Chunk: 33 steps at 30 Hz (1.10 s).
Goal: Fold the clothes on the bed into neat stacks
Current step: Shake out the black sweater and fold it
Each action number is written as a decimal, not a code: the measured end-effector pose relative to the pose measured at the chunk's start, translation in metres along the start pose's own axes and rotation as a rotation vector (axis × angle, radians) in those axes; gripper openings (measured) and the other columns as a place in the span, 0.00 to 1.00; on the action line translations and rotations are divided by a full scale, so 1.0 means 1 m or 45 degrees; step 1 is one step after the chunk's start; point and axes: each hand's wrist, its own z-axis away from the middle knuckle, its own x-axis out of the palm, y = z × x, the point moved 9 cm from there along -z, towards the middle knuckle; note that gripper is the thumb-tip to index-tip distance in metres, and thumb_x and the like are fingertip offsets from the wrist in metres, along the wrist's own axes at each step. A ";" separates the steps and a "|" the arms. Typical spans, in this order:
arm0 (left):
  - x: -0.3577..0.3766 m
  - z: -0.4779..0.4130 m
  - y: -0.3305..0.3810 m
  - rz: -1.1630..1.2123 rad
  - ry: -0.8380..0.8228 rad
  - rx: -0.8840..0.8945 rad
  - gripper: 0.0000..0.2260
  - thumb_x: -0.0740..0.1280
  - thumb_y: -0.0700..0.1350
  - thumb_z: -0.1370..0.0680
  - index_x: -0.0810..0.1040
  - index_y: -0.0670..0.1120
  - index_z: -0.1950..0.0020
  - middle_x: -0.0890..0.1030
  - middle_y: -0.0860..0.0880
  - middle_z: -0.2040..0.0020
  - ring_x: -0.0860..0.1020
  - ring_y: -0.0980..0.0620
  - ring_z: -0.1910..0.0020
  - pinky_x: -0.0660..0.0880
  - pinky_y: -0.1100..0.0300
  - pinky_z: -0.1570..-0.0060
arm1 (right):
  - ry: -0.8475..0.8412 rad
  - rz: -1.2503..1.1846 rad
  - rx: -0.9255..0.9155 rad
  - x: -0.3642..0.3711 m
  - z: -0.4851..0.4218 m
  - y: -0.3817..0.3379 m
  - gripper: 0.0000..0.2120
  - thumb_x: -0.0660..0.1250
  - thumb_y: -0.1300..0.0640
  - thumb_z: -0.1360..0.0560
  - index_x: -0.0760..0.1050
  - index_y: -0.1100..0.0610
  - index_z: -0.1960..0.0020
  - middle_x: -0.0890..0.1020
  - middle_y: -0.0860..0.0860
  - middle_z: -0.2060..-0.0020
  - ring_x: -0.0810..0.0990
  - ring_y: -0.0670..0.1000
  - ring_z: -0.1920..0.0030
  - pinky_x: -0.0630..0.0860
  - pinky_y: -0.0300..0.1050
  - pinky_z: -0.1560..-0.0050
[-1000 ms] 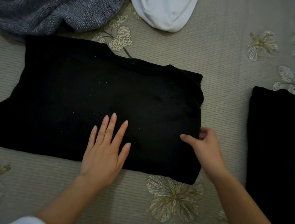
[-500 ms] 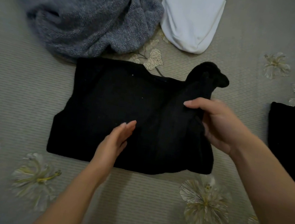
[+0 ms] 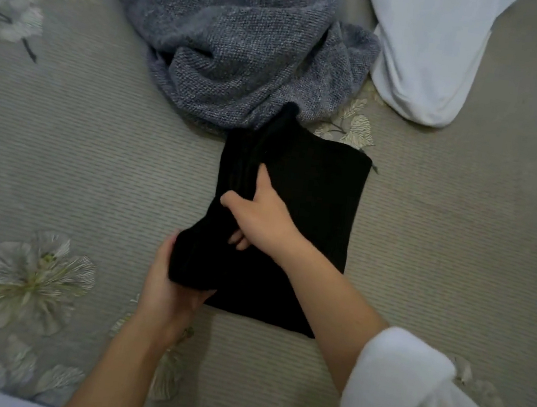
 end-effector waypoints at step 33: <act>-0.066 0.020 0.025 -0.784 0.555 0.202 0.11 0.68 0.36 0.32 0.78 0.49 0.53 0.83 0.48 0.57 0.81 0.50 0.59 0.76 0.56 0.63 | 0.061 0.114 0.727 -0.058 0.109 0.159 0.14 0.64 0.53 0.26 0.74 0.65 0.60 0.81 0.58 0.76 0.81 0.55 0.77 0.76 0.43 0.76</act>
